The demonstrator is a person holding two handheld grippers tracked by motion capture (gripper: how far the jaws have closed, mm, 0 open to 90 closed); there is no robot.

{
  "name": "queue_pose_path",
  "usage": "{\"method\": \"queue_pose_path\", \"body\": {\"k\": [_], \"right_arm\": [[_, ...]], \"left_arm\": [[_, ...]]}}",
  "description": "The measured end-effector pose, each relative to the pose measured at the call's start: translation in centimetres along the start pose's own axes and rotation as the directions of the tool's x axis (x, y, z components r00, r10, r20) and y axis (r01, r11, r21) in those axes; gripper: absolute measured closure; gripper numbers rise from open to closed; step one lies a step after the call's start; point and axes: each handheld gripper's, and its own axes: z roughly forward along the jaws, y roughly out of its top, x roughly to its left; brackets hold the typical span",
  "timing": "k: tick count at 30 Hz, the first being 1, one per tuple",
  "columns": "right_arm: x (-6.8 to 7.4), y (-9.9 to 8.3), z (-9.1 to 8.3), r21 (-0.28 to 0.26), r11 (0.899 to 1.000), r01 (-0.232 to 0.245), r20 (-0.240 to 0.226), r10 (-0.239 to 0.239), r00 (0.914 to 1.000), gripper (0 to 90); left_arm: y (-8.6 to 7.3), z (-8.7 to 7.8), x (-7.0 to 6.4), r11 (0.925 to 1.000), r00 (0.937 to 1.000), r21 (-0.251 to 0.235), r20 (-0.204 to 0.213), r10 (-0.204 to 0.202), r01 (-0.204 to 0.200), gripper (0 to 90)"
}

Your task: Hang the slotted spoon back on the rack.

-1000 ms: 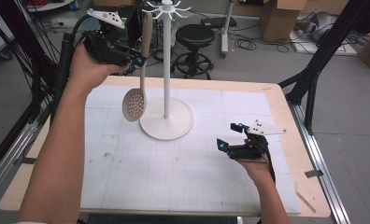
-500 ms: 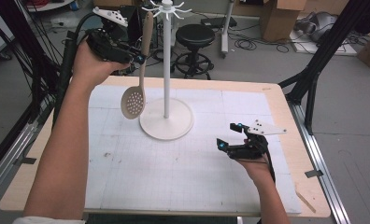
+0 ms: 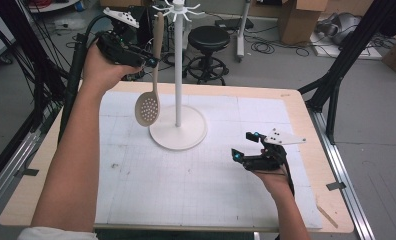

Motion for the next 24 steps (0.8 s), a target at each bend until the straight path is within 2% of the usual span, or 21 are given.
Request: {"method": "queue_pose_path", "body": {"k": [2,3,5,10,13,16,19,24], "right_arm": [[0.0,0.0,0.0,0.004,1.0,-0.004,-0.003,0.004,1.0,12.4],[0.0,0.0,0.0,0.005,1.0,-0.004,-0.003,0.004,1.0,12.4],[0.1,0.0,0.0,0.005,1.0,-0.002,-0.003,0.002,1.0,12.4],[0.1,0.0,0.0,0.002,1.0,0.002,-0.002,-0.002,1.0,12.4],[0.2,0.0,0.0,0.005,1.0,0.007,-0.001,-0.007,1.0,12.4],[0.2,0.0,0.1,0.007,1.0,0.009,-0.004,-0.009,0.9999,12.4],[0.2,0.0,0.2,0.008,1.0,0.013,-0.001,-0.013,0.9999,12.4],[0.4,0.0,0.3,0.017,1.0,0.007,-0.008,-0.007,0.9999,12.4]], "left_arm": [[-0.1,0.2,-0.1,1.0,0.9998,-0.003,-0.022,-0.001,0.0,71.8],[-0.2,0.2,-0.1,0.9999,0.9995,-0.005,-0.029,-0.012,0.012,67.1],[-0.4,0.1,-0.2,0.9999,0.9989,0.013,-0.046,-0.007,0.007,61.0],[-1.6,-0.3,0.0,0.9997,0.9984,-0.006,-0.052,-0.023,0.023,55.1],[-2.4,-0.5,0.3,0.9996,0.9988,-0.001,-0.04,-0.028,0.028,53.8],[-3.4,-0.9,0.5,0.9985,0.9989,-0.03,-0.009,-0.045,0.045,52.5],[-4.1,-1.3,0.6,0.9983,0.9992,-0.042,0.009,-0.039,0.039,51.5],[-5.2,-2.1,0.3,0.9971,0.9992,-0.071,0.028,-0.028,0.029,44.5]]}}
